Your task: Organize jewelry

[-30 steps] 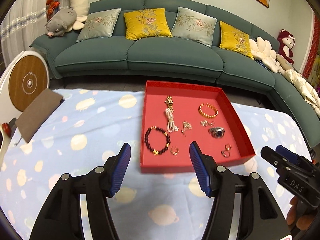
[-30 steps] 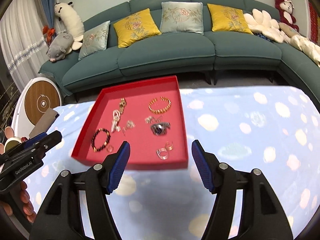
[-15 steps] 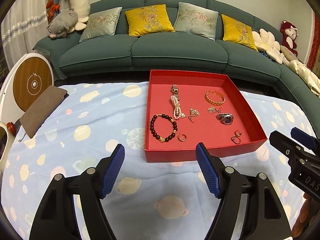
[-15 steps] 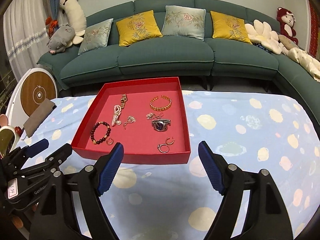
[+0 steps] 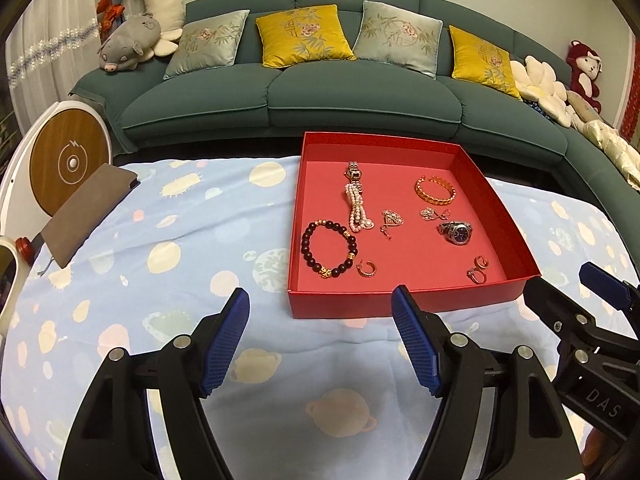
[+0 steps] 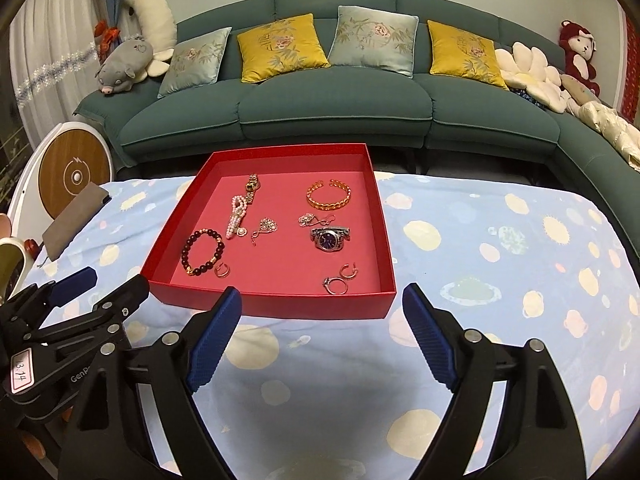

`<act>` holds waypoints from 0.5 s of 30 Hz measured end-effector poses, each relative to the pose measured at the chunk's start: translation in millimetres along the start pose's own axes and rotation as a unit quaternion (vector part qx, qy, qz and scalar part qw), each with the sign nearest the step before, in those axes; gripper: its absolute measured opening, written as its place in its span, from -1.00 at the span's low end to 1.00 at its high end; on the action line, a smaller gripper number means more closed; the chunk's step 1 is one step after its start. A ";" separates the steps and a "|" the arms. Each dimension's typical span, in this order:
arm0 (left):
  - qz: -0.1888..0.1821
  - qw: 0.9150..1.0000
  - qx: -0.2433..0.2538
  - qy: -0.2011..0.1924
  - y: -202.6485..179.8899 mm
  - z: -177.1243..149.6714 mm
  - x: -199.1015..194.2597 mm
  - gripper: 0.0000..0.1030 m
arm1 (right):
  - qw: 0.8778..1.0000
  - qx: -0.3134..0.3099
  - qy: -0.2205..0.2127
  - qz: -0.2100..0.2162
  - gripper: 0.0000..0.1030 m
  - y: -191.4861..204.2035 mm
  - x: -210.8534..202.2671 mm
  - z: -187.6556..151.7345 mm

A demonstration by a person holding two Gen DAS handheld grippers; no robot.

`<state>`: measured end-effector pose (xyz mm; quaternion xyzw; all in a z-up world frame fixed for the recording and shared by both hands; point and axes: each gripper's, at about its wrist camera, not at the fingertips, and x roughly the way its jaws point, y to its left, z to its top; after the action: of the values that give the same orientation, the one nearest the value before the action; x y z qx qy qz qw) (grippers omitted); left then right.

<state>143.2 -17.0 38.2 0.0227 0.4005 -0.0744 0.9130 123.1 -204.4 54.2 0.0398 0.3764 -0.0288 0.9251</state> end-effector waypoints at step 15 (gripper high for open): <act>0.005 1.000 -0.002 -0.007 -4.1 -2.7 -2.8 0.37 | 1.000 -0.011 -0.002 -0.002 0.56 6.9 -2.1 -3.1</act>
<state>138.6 -20.4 38.6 0.0224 0.3938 -0.0690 0.9163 120.0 -197.2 53.8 0.0288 0.3753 -0.0270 0.9261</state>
